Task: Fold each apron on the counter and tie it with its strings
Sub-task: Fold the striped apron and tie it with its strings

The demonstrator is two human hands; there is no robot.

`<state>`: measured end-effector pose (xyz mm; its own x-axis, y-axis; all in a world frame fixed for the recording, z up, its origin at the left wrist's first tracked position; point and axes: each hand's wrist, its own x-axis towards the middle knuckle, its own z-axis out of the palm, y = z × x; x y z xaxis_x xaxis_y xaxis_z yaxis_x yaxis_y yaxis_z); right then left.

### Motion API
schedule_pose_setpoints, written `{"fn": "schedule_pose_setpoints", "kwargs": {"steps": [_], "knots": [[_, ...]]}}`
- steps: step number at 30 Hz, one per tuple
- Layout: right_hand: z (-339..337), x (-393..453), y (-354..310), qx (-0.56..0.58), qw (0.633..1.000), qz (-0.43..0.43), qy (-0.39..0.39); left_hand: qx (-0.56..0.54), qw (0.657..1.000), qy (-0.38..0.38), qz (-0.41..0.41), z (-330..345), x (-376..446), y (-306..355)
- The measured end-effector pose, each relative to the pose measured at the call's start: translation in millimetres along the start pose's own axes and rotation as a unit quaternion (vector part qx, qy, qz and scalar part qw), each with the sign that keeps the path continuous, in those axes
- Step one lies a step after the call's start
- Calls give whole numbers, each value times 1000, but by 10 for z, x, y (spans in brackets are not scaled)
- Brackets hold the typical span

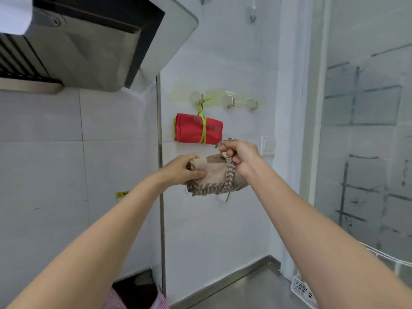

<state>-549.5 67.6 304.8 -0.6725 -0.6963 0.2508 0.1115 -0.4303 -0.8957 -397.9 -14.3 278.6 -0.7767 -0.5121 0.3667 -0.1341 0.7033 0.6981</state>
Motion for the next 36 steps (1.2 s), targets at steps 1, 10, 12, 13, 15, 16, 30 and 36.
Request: {"fn": "schedule_pose_setpoints", "kwargs": {"steps": [1,10,12,13,15,16,30,36], "knots": [[15,43,-121,24,999,-17,17,-38,999,1,-5,-28,62,82],[-3,434,-756,11,994,-56,-89,-82,990,112,30,-212,752,433],[-12,653,-861,-65,989,-86,-104,-97,982,158,38,-201,967,467],[-36,837,-909,-89,985,-98,-113,-102,979,172,45,-176,1119,482],[-92,1137,-968,-151,975,-115,-114,-98,978,179,46,-121,1327,492],[-137,1269,-998,-180,969,-117,-119,-94,978,182,47,-87,1421,489],[790,2588,-2511,-283,883,-360,-104,-52,874,460,145,-1034,2766,1371],[1364,2844,-2929,-229,883,-409,-34,-46,846,511,147,-1653,2997,1775]]}}
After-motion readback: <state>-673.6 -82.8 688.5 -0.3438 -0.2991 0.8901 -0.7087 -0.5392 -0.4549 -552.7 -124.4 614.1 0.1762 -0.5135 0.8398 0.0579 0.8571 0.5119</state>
